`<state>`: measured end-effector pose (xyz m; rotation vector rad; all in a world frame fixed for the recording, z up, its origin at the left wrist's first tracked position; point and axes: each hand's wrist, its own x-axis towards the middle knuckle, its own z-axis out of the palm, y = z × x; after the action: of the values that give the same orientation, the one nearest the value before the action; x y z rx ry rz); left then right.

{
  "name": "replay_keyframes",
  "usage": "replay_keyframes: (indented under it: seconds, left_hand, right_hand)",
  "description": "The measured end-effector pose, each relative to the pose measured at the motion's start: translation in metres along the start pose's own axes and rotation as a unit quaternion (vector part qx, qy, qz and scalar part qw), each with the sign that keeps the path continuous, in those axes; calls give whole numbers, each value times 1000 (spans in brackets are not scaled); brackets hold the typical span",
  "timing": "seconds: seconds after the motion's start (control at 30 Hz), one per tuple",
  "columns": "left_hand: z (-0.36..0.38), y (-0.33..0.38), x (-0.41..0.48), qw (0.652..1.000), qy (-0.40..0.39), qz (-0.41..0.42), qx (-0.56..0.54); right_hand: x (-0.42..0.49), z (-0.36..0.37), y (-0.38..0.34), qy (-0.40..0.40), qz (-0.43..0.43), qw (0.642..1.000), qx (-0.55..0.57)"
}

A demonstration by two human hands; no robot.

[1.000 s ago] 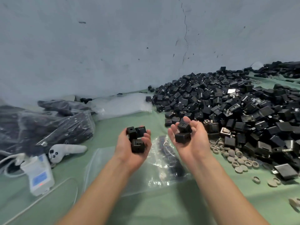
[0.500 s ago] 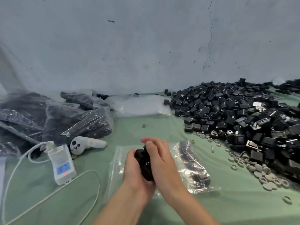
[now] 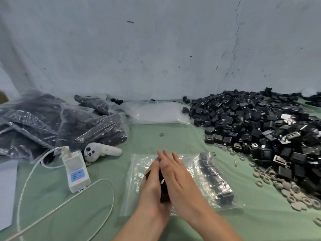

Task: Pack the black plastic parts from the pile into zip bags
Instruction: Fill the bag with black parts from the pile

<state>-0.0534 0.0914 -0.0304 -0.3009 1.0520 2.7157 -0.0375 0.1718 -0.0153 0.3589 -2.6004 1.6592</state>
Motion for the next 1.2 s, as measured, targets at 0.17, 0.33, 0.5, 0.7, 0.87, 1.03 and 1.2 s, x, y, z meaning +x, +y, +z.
replay_keyframes:
  seconds: [0.17,0.33,0.5,0.7,0.87,1.03,1.2]
  left_hand:
    - [-3,26,-1,999,41,6,11]
    - [-25,85,0,994,108,21,-25]
    - [-66,126,4,978,191,59,62]
    - [-95,132,-6,968,196,-13,159]
    - [-97,136,-12,969,190,-21,155]
    - [-93,137,-13,972,170,-37,156]
    - [-77,129,-8,984,95,-75,129]
  right_hand:
    - [0,-5,2,15,-30,999,30]
    - [1,-17,18,81,-41,985,-146]
    - [0,-13,34,101,-73,963,-239]
    - [1,4,31,59,-160,932,-320]
    - [25,30,9,-23,-228,883,-411]
    - [38,55,16,-107,-234,852,-457]
    - [32,53,25,-25,-234,895,-380]
